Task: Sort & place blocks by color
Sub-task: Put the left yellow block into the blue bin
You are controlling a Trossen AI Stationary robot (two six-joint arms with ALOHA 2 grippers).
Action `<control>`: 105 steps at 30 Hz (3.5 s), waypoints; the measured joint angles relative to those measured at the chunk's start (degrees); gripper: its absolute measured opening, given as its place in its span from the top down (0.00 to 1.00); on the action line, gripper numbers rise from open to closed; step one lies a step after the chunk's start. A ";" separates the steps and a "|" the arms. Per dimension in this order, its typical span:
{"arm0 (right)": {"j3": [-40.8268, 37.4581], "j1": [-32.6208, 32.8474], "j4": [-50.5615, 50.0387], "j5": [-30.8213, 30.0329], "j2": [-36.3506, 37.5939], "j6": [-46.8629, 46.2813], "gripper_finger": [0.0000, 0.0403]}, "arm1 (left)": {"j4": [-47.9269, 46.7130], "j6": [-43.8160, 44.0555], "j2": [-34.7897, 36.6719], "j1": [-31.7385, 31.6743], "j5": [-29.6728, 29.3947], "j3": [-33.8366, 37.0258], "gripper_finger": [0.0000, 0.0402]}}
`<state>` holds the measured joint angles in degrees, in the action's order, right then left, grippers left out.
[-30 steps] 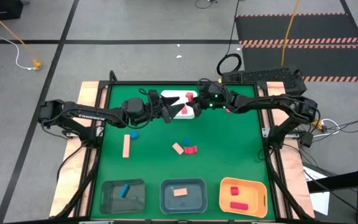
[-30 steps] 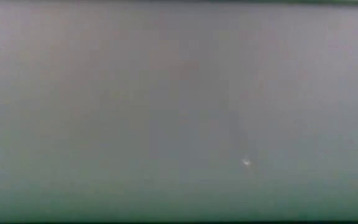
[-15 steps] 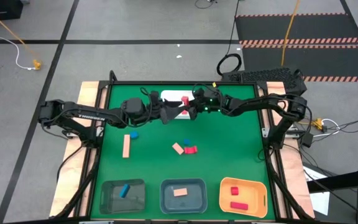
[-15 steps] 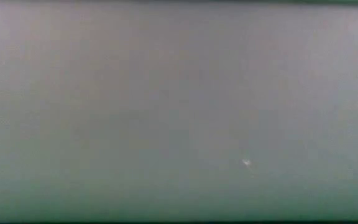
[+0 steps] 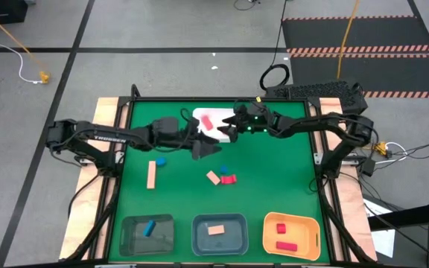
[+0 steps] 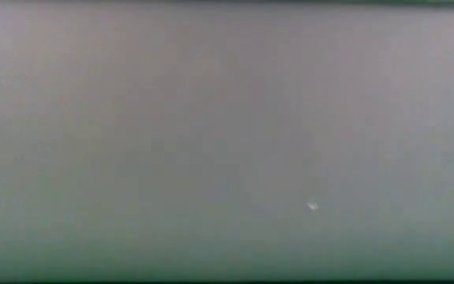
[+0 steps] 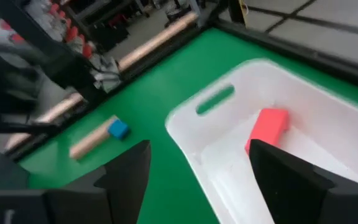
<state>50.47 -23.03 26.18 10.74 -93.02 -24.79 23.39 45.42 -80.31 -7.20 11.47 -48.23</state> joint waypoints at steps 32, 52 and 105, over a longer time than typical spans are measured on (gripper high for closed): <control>0.03 7.02 -27.79 -0.61 24.60 3.28 0.35 | -84.43 52.89 8.93 19.45 -11.67 2.85 0.06; -0.01 7.02 -27.77 -0.57 22.83 4.56 0.35 | -65.78 58.32 9.15 19.45 -13.87 19.04 0.06; -0.01 14.92 -2.77 12.28 16.07 19.95 0.35 | -7.91 7.67 8.82 14.95 -4.27 4.52 0.68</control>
<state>50.46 -8.10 23.41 23.02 -76.96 -4.83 15.48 53.09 -71.50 7.75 7.20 -43.70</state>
